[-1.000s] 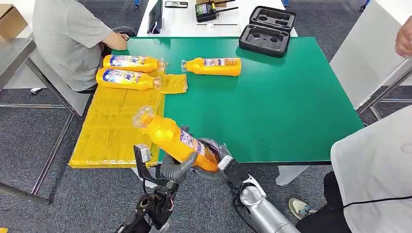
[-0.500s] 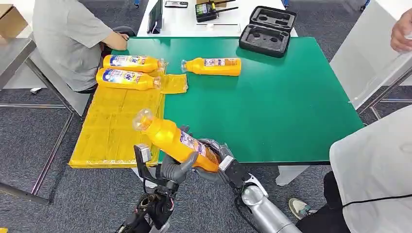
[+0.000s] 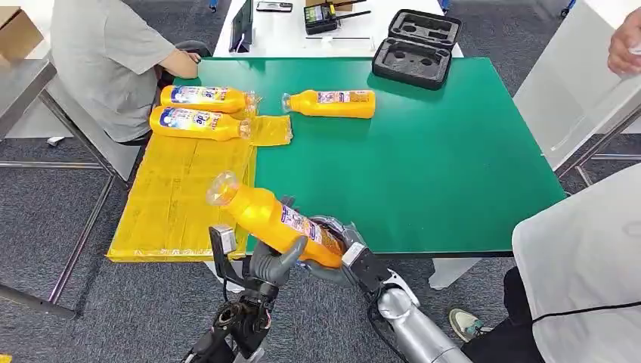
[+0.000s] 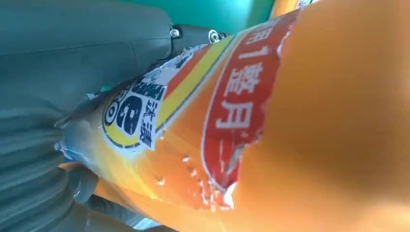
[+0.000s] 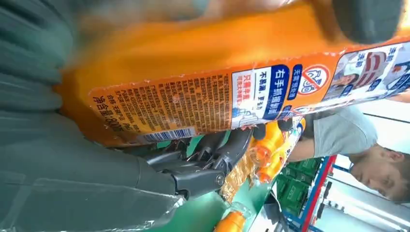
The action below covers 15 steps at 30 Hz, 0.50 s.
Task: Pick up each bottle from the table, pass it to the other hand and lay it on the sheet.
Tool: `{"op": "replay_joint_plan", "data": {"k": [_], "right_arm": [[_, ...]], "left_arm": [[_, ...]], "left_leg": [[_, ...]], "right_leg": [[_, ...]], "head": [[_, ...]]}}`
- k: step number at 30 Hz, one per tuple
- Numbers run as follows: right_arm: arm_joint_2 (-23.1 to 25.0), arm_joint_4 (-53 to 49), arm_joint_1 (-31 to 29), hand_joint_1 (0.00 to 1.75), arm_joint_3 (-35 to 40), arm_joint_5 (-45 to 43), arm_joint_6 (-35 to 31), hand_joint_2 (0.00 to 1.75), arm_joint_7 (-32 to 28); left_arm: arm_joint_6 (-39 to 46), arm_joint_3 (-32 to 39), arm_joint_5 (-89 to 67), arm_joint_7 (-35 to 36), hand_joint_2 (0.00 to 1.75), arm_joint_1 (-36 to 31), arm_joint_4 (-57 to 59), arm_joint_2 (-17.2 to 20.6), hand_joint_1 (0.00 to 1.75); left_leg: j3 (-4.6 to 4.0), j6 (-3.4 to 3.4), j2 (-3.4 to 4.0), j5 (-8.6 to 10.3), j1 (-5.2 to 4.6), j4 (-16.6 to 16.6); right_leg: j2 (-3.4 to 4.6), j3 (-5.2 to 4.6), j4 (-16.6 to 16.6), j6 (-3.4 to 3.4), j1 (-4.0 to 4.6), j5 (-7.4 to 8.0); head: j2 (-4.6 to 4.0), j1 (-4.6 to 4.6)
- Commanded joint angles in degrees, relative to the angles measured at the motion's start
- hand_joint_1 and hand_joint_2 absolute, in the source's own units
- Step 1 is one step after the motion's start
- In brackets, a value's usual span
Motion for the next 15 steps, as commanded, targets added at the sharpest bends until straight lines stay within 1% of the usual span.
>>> {"op": "replay_joint_plan", "data": {"k": [1,3,5,7,12,14,15], "right_arm": [[-0.6,1.3,-2.2,1.75,-0.4,0.1,-1.1,1.75,0.3],[-0.7,1.2,-1.9,1.73,-0.5,0.2,-1.6,1.75,0.3],[-0.9,0.5,-1.4,1.75,-0.8,0.1,-1.9,1.75,0.3],[-1.2,0.0,-1.1,1.75,-1.1,0.1,-2.2,1.75,0.3],[-1.3,-0.6,-0.8,1.73,-1.4,0.2,-2.3,1.75,0.3],[-1.2,-0.5,-1.0,1.75,-1.3,0.2,-1.9,1.75,0.3],[-1.1,-0.4,-1.0,1.73,-1.4,0.2,-2.0,1.75,0.3]], "left_arm": [[0.4,-0.3,-0.5,0.3,1.75,1.1,-1.8,1.7,0.0],[0.4,-0.2,-0.5,0.4,1.75,1.3,-2.1,1.5,0.0],[0.6,0.1,-0.5,0.5,1.75,1.3,-2.1,1.4,0.0],[0.4,0.2,-0.5,0.6,1.75,1.2,-2.1,1.4,0.0],[0.2,-0.3,-0.9,0.6,1.75,1.4,-3.0,1.2,0.0],[0.4,-0.4,-1.2,0.5,1.75,2.0,-4.1,1.3,0.0],[0.5,-0.4,-1.2,0.5,1.75,2.1,-4.3,1.4,0.0]], "left_leg": [[0.14,-0.1,0.11,-0.06,0.04,0.0],[0.18,-0.13,0.11,-0.09,0.08,0.0],[0.06,-0.07,0.04,-0.03,0.02,0.0],[0.13,-0.1,0.04,-0.05,0.05,0.0],[0.16,-0.12,0.04,-0.08,0.08,0.0],[0.07,-0.08,0.02,-0.04,0.03,0.0],[0.19,-0.13,0.04,-0.1,0.08,0.0]], "right_leg": [[0.09,0.11,0.0,-0.1,0.04,-0.03],[0.09,0.16,0.0,-0.13,0.08,-0.05],[0.03,0.06,0.0,-0.06,0.03,-0.01],[0.03,0.13,0.0,-0.1,0.05,-0.04],[0.02,0.17,0.0,-0.13,0.09,-0.06],[0.02,0.07,0.0,-0.07,0.03,-0.03],[0.03,0.19,0.0,-0.13,0.08,-0.08]], "head": [[0.0,-0.02],[0.0,0.0],[0.0,0.0],[0.0,0.0],[0.0,0.0],[0.0,0.0],[0.0,0.0]]}}
